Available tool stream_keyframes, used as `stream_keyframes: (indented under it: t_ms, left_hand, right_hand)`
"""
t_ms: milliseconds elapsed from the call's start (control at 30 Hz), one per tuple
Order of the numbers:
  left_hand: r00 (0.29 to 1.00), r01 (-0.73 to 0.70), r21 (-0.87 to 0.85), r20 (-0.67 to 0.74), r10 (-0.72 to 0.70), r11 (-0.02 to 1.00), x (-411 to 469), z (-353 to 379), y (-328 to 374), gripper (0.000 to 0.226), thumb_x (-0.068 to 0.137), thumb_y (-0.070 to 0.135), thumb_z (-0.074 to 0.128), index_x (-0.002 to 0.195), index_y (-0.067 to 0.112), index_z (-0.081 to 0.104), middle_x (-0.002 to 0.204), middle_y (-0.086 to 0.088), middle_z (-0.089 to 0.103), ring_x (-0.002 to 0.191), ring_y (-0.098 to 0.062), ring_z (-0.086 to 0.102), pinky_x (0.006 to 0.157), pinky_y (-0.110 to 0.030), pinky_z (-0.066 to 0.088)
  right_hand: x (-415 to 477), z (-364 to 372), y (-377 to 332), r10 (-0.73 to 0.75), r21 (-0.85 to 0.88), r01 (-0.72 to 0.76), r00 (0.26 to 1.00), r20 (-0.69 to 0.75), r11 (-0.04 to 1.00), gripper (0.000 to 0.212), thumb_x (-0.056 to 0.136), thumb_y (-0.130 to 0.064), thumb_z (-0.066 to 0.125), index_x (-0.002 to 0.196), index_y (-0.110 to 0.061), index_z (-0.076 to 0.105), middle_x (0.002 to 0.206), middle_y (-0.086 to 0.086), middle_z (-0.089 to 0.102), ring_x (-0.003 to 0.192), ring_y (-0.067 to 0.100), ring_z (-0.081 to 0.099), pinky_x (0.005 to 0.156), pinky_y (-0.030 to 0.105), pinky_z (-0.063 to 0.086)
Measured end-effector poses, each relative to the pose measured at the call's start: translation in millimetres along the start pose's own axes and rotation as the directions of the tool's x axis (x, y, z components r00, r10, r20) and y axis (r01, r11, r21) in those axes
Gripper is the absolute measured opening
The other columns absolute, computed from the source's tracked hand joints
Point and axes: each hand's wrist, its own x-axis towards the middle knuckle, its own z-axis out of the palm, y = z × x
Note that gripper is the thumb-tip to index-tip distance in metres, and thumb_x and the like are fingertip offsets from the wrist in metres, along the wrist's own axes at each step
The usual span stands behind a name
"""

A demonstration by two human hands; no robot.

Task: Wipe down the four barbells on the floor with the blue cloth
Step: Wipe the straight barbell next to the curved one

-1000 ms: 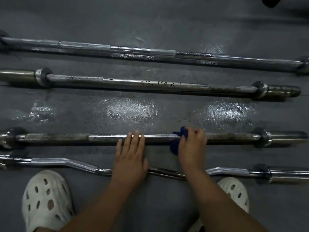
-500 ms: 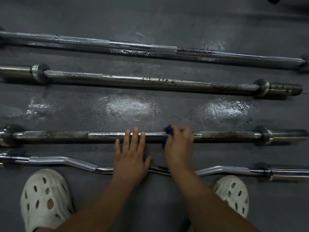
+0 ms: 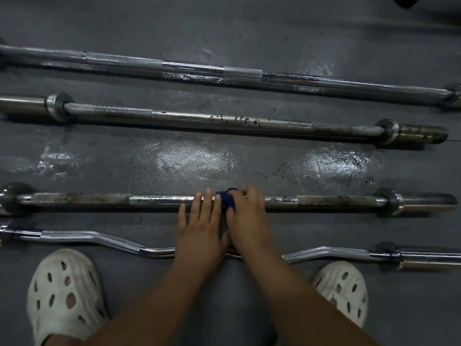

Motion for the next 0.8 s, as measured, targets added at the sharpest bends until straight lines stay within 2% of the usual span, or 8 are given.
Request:
stream_keyframes:
  t_ms: [67,167,233,400,567,700,733,800]
  left_hand:
    - [1.0,-0.001,0.009,0.01,0.001,1.0,0,-1,-1,0.082,0.079,0.051,0.045,0.151,0.012,0.037,0.16,-0.013,0.03,0.147,-0.031,0.029,0.113,-0.06,0.023]
    - [0.999,0.0,0.027,0.034,-0.001,1.0,1,-4,-4,0.084,0.078,0.05,0.05,0.152,0.014,0.033,0.16,-0.01,0.029,0.147,-0.03,0.028,0.112,-0.063,0.027]
    - [0.999,0.017,0.027,0.037,-0.018,0.999,0,-5,-2,0.085,0.078,0.05,0.052,0.152,0.014,0.032,0.16,-0.01,0.029,0.147,-0.03,0.028,0.112,-0.062,0.028]
    - [0.996,0.077,0.028,0.031,-0.078,0.997,-2,-8,10,0.086,0.083,0.05,0.054,0.156,0.015,0.025,0.164,-0.009,0.02,0.151,-0.029,0.018,0.116,-0.059,0.021]
    - [0.992,0.113,-0.006,0.058,-0.113,0.994,-2,-15,19,0.085,0.094,0.054,0.045,0.159,0.02,0.003,0.167,-0.005,-0.006,0.153,-0.024,-0.006,0.122,-0.05,0.004]
    - [0.988,0.116,0.014,0.098,-0.116,0.993,-9,-27,29,0.087,0.093,0.054,0.046,0.158,0.02,-0.001,0.166,-0.004,-0.011,0.153,-0.023,-0.006,0.122,-0.048,0.004]
    - [0.99,0.103,-0.003,0.093,-0.102,0.995,-12,-30,31,0.087,0.092,0.052,0.049,0.159,0.019,0.003,0.167,-0.005,-0.006,0.153,-0.023,-0.002,0.121,-0.049,0.006]
    - [0.996,0.088,-0.032,0.037,-0.086,0.996,-20,-38,35,0.089,0.084,0.048,0.061,0.157,0.015,0.022,0.165,-0.009,0.015,0.151,-0.028,0.015,0.118,-0.053,0.017]
  right_hand:
    - [9,-9,15,0.026,0.0,-0.026,0.999,-0.023,1.0,0.03,0.085,-0.012,0.057,0.113,-0.018,0.066,0.113,0.007,0.051,0.106,0.024,0.047,0.089,0.035,0.045]
    - [17,-29,57,0.264,0.08,-0.253,0.947,-0.183,0.964,0.026,0.088,-0.011,0.058,0.112,-0.014,0.067,0.114,0.009,0.048,0.106,0.028,0.049,0.091,0.036,0.046]
    - [15,-30,59,0.352,0.088,-0.341,0.914,-0.202,0.936,0.025,0.09,-0.011,0.057,0.113,-0.014,0.068,0.116,0.008,0.047,0.108,0.028,0.047,0.092,0.036,0.046]
    - [2,-27,50,0.033,0.004,-0.033,0.998,-0.057,0.999,0.029,0.084,-0.009,0.059,0.111,-0.015,0.068,0.111,0.009,0.051,0.104,0.026,0.049,0.088,0.034,0.046]
    - [8,-54,93,0.326,0.042,-0.325,0.923,-0.205,0.945,0.025,0.088,-0.01,0.057,0.111,-0.013,0.068,0.114,0.008,0.046,0.106,0.027,0.046,0.09,0.036,0.043]
    - [7,-37,50,0.108,0.168,-0.123,0.989,0.1,0.978,0.033,0.085,-0.004,0.055,0.111,-0.015,0.071,0.11,0.004,0.05,0.099,0.023,0.054,0.085,0.021,0.043]
    - [9,-37,43,0.084,0.234,-0.123,0.982,0.167,0.964,0.034,0.086,-0.002,0.054,0.112,-0.015,0.071,0.109,0.003,0.05,0.095,0.019,0.054,0.08,0.012,0.041]
    - [11,-49,33,0.139,0.375,-0.183,0.98,0.142,0.909,0.033,0.087,0.0,0.053,0.11,-0.014,0.072,0.11,0.003,0.051,0.09,0.014,0.053,0.073,0.005,0.036]
